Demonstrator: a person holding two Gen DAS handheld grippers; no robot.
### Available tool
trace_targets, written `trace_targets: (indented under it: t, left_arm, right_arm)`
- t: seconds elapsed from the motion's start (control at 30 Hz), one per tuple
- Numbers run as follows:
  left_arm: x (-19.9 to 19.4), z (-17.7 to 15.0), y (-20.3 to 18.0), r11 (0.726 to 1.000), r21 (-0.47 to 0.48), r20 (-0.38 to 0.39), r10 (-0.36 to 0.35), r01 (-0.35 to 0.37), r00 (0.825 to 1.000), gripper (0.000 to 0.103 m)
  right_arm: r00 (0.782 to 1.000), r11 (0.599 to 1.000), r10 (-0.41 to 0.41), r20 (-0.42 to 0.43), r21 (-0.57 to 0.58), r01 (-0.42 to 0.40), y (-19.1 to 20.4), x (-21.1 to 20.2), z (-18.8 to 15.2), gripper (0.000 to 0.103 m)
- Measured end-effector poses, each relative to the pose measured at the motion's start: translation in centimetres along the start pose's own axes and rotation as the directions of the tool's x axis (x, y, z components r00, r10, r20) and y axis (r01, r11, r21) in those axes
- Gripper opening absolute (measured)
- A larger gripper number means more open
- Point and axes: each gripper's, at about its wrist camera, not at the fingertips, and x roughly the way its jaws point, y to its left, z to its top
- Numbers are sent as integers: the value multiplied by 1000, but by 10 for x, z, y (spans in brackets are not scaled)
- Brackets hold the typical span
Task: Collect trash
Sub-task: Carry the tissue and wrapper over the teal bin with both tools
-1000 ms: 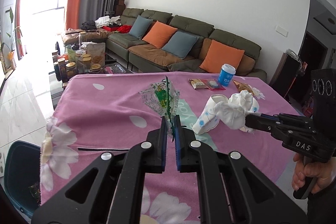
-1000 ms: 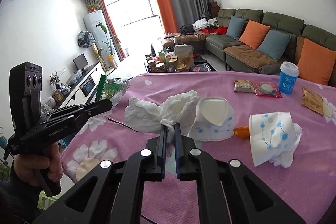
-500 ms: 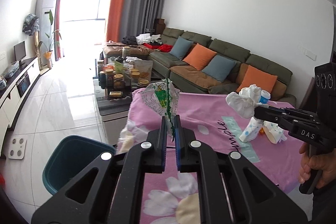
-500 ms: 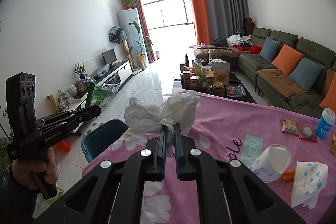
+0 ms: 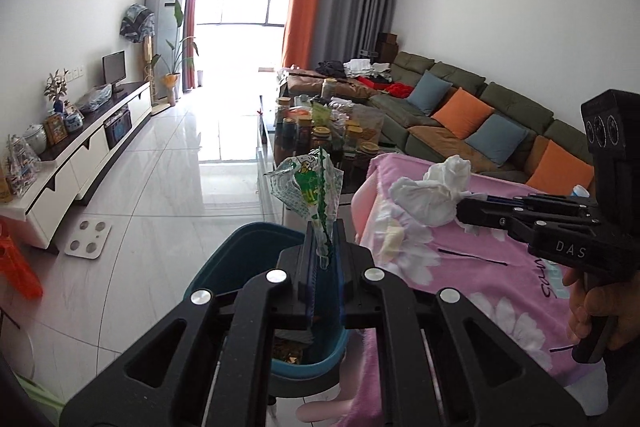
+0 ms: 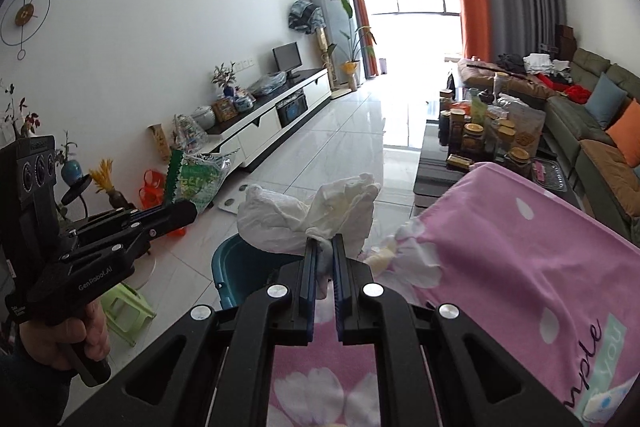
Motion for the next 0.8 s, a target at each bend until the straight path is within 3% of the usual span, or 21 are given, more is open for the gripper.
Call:
trace_targets:
  t: [0.17,0.43,0.8]
  left_arm:
    - [9,-19,33,998,-39,-50,37,-39,998,8]
    - [46,-39,49,996,-67,-124,57,-66,991,9]
    - [119,-68,62,989,-120,-247,59,-90,967,10]
  right_arm:
    - [996,998,50,-74,-34,-52,24,42,12,6]
    - [980,994,29,-196,-93,-48,42,97,11,7]
    - [928,988,-45,-371,-153,-13,47,158,-3,8]
